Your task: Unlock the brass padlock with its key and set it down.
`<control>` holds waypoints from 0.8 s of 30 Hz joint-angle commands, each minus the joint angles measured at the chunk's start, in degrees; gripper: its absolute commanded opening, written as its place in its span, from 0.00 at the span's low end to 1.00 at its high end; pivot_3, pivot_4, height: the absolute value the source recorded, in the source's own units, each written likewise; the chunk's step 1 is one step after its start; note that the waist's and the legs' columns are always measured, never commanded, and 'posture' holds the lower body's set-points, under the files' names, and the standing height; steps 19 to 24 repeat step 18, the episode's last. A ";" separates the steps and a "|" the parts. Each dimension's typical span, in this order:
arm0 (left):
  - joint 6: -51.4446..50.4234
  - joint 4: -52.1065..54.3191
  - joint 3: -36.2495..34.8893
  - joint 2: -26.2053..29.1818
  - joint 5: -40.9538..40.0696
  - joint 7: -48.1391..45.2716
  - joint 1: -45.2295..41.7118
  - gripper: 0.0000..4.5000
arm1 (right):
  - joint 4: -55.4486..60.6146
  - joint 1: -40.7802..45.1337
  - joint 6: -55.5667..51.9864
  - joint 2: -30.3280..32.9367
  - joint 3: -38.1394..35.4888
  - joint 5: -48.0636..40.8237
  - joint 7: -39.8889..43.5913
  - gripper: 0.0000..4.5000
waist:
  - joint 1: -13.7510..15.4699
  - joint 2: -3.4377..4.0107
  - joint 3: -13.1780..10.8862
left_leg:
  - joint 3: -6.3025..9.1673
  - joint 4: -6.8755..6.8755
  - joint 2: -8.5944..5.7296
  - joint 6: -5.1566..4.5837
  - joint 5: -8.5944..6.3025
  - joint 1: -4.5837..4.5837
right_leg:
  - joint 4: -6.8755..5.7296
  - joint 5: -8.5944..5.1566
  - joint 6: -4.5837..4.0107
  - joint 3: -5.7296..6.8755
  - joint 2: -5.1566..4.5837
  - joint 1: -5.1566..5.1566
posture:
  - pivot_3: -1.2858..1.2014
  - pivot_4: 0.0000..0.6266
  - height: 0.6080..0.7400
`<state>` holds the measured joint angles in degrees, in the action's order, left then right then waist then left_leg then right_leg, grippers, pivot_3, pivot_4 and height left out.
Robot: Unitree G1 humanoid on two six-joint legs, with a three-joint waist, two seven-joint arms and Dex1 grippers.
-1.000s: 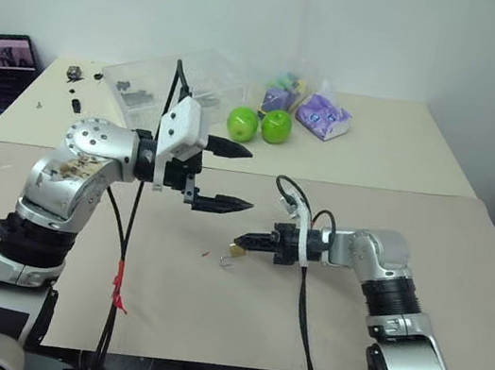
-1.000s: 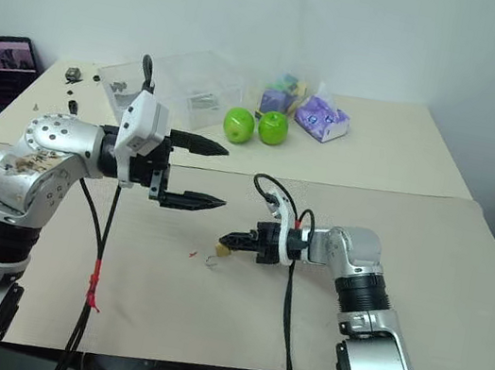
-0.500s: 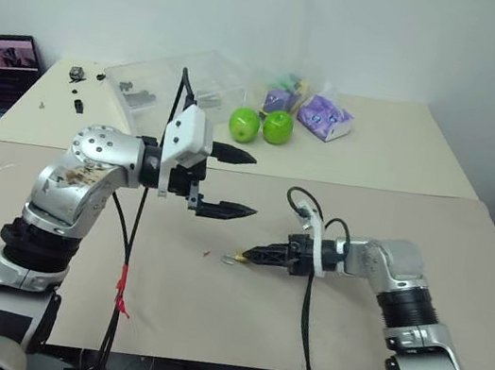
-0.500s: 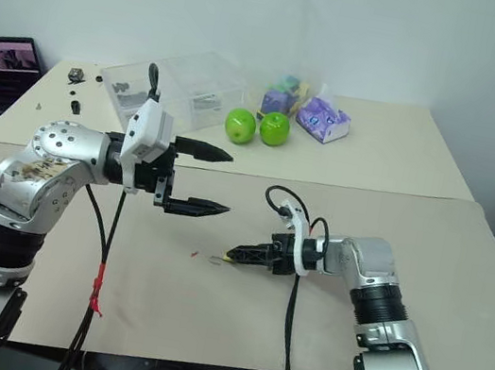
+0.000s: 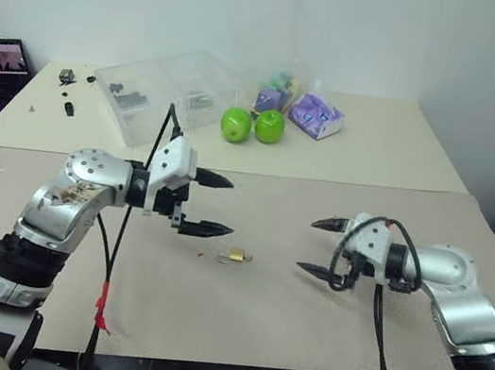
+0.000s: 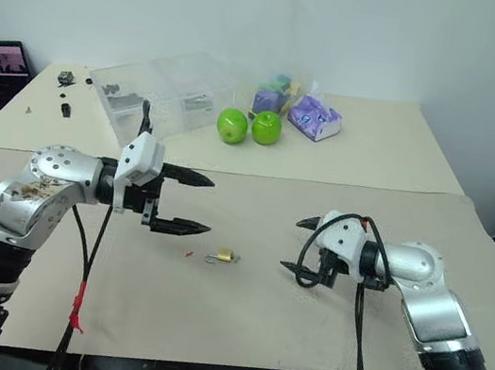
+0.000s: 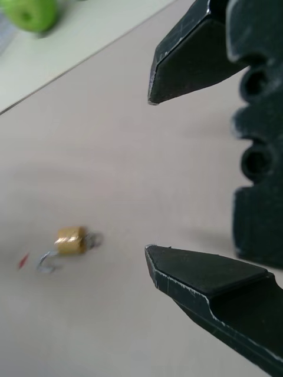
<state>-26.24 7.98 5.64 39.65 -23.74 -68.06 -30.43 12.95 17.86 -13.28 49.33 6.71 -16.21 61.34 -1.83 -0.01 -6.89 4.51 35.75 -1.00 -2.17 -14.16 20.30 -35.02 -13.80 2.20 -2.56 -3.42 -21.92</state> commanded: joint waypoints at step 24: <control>0.72 2.69 -4.58 2.39 0.21 4.73 -0.60 1.00 | 12.46 2.98 -23.10 1.82 -9.44 -19.10 -2.52 1.00 | 1.19 -0.07 -0.04 | 0.05 0.00 -0.02 -0.06 -0.04 0.03 | 0.13 0.05 -0.09 -0.07 -0.07 -0.02 | 0.52 0.24 1.00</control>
